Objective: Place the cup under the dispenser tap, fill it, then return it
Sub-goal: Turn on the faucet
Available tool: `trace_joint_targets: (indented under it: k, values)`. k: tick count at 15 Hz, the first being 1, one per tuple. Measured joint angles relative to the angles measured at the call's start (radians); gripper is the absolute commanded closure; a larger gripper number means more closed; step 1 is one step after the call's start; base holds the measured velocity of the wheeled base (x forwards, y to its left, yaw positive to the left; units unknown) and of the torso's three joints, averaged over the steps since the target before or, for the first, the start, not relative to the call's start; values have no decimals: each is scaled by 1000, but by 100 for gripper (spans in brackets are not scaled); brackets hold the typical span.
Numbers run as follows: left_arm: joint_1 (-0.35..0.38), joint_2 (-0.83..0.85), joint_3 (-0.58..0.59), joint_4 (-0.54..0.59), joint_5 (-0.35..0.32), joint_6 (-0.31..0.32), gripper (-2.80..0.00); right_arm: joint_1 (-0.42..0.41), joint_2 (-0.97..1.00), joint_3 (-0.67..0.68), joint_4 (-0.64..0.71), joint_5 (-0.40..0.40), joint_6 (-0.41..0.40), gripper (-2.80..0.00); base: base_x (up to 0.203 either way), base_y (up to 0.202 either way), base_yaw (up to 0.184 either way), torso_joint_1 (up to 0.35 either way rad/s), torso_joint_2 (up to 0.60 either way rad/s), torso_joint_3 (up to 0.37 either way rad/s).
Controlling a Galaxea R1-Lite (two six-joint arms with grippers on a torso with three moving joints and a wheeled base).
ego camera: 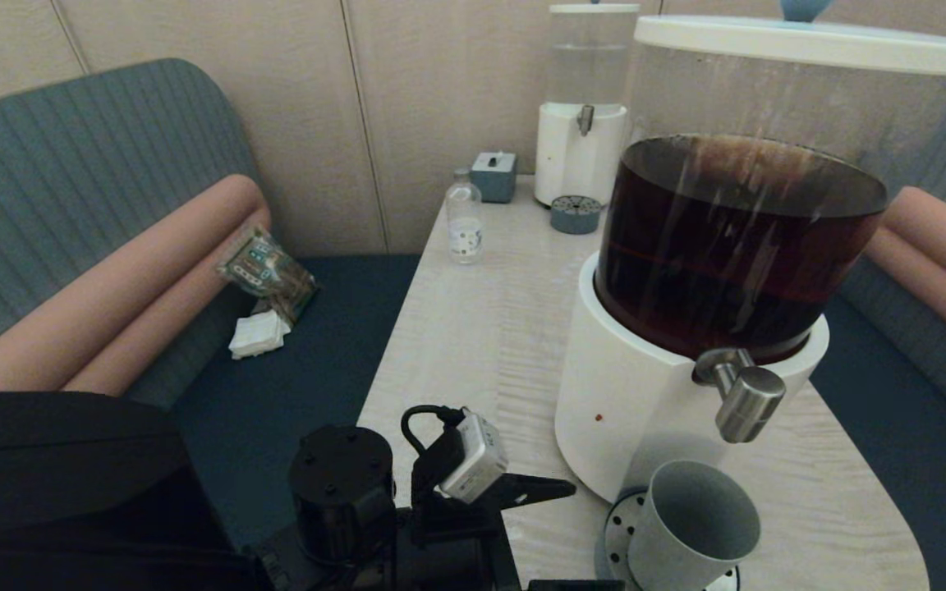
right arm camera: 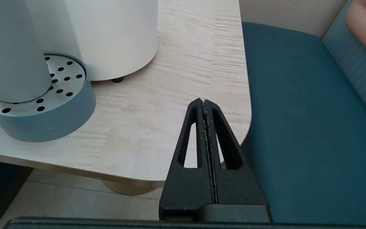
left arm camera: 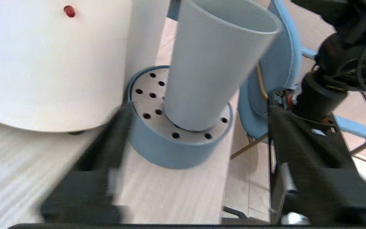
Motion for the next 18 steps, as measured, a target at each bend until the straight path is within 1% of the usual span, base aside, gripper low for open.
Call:
trace_joint_targets:
  k: [2, 4, 8, 12, 15, 18]
  values:
    - [-20, -35, 29, 0, -3, 0, 0, 0, 0, 0, 0, 0, 0, 0, 0, 0, 0, 0, 0, 0]
    - [-54, -57, 61, 0, -10, -1, 0, 0, 0, 0, 0, 0, 0, 0, 0, 0, 0, 0, 0, 0]
    - [-84, -47, 58, 0, -40, -3, 0, 0, 0, 0, 0, 0, 0, 0, 0, 0, 0, 0, 0, 0]
    - [-90, 11, 4, 0, -69, -2, 0, 0, 0, 0, 0, 0, 0, 0, 0, 0, 0, 0, 0, 0]
    - [-104, 72, -68, 0, -71, -2, 0, 0, 0, 0, 0, 0, 0, 0, 0, 0, 0, 0, 0, 0]
    - [-118, 118, -114, 0, -70, -3, 0, 0, 0, 0, 0, 0, 0, 0, 0, 0, 0, 0, 0, 0]
